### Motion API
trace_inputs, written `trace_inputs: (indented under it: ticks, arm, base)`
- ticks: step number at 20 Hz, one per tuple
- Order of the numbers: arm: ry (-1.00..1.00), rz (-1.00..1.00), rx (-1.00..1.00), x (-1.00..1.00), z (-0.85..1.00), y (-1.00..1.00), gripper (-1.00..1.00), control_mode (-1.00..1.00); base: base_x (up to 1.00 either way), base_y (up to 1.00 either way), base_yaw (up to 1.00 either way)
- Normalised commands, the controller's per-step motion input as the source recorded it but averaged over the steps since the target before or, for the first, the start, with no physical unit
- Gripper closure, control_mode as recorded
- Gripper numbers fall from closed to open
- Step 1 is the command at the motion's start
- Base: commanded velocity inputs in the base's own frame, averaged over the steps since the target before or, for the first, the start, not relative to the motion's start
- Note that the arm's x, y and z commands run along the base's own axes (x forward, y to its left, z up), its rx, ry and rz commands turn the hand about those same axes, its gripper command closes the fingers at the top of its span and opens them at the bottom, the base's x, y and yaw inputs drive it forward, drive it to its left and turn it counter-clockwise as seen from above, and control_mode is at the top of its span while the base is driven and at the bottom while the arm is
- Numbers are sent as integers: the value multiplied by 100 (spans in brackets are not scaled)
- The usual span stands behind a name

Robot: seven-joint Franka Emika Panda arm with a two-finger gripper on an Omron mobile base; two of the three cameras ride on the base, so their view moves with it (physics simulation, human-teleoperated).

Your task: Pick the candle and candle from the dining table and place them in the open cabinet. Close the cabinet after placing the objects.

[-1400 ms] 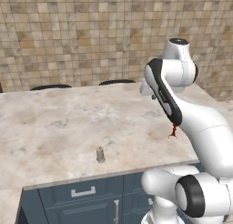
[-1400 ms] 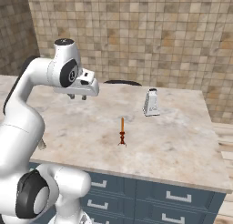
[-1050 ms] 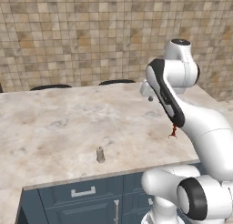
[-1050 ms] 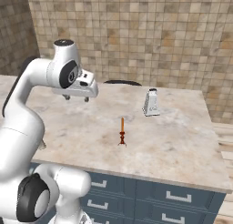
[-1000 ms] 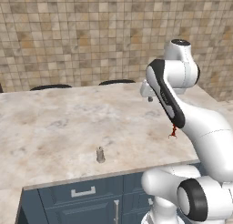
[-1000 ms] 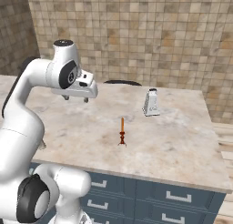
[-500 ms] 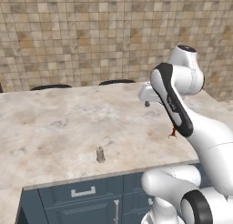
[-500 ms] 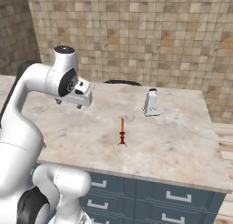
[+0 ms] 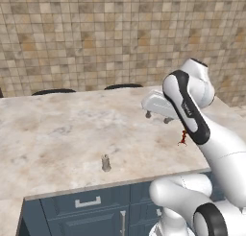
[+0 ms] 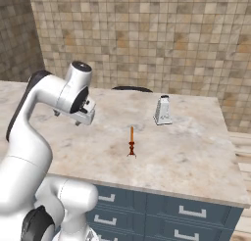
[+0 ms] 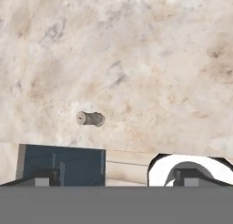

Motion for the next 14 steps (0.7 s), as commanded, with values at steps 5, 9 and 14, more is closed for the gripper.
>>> trace_inputs:
  ticks: [5,9,14]
  arm:
    - [6,0,8,0,-37,37,-100,-100]
    - [0,0,-4,0,-32,16,-100,-100]
    - [0,1,-12,0,-37,10,-100,-100]
  base:
    - [0,0,0]
    - [0,0,0]
    - [0,0,0]
